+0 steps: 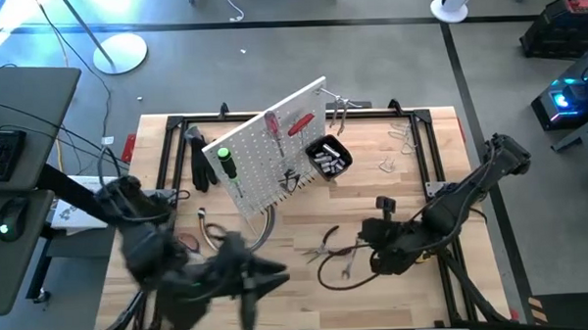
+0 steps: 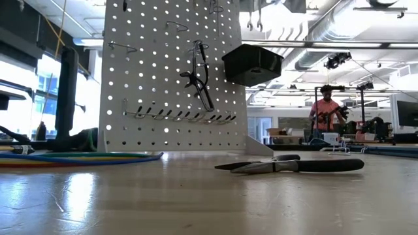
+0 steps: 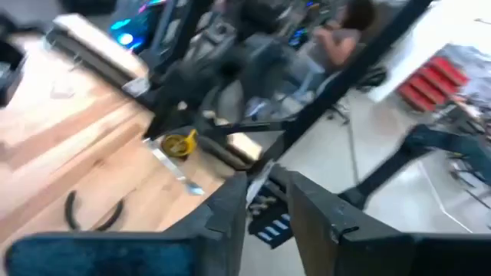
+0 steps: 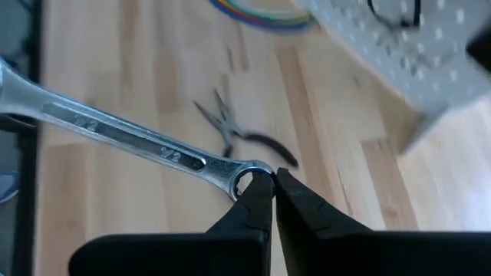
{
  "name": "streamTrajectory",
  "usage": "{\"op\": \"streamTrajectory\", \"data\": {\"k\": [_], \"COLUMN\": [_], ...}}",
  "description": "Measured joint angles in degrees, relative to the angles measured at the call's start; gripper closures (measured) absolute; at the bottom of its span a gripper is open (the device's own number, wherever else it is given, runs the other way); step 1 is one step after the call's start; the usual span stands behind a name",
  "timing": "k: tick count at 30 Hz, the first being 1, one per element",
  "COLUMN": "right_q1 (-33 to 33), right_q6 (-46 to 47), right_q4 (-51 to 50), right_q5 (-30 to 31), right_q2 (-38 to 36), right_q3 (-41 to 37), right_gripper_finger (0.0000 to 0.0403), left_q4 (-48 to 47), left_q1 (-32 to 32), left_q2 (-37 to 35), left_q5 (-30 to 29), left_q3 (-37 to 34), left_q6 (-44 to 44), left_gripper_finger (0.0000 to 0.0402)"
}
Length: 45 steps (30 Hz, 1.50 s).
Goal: Hang tools onto peg board
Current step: Hang the wrench on the peg board
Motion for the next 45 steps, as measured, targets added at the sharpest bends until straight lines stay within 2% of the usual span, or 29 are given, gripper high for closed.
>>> {"op": "streamTrajectory", "data": {"k": [4, 9, 14, 19, 24, 35, 40, 45], "right_q1": [0.4, 0.4, 0.1, -0.2, -0.2, -0.2, -1.0, -1.7], "right_q6": [-5.6, -9.8, -11.4, -12.9, -14.2, -16.9, -17.7, -18.5], "right_q4": [1.5, 3.8, 3.5, 3.4, 3.4, 5.2, 6.2, 6.4], "right_q5": [0.1, 0.2, 0.7, 1.0, 2.3, 3.6, 3.5, 3.5], "right_q2": [0.0, 0.0, 0.4, 2.2, 3.1, 3.1, 3.1, 3.1], "right_q3": [3.3, 4.7, 3.7, 3.3, 3.3, 3.3, 3.3, 3.3], "right_gripper_finger": [0.0403, 0.0403, 0.0403, 0.0403, 0.0403, 0.0403, 0.0403, 0.0403], "left_q4": [-1.7, -2.5, -0.5, 3.2, 3.2, 3.2, 6.2, 5.6], "left_q1": [5.5, 12.8, 17.5, 19.5, 20.8, 21.9, 23.0, 23.2], "left_q2": [3.4, 8.1, 12.4, 15.0, 17.6, 18.9, 19.5, 20.2], "left_q5": [5.1, 17.0, 22.7, 25.2, 31.9, 33.9, 38.4, 39.0], "left_q3": [0.1, 0.1, 0.0, 0.0, 0.0, 0.0, 0.1, 0.0], "left_q6": [-6.9, -12.2, -18.0, -22.1, -25.3, -27.9, -27.9, -27.4], "left_gripper_finger": [0.027, 0.0237, 0.0232, 0.0233, 0.0233, 0.0233, 0.0233, 0.0234]}}
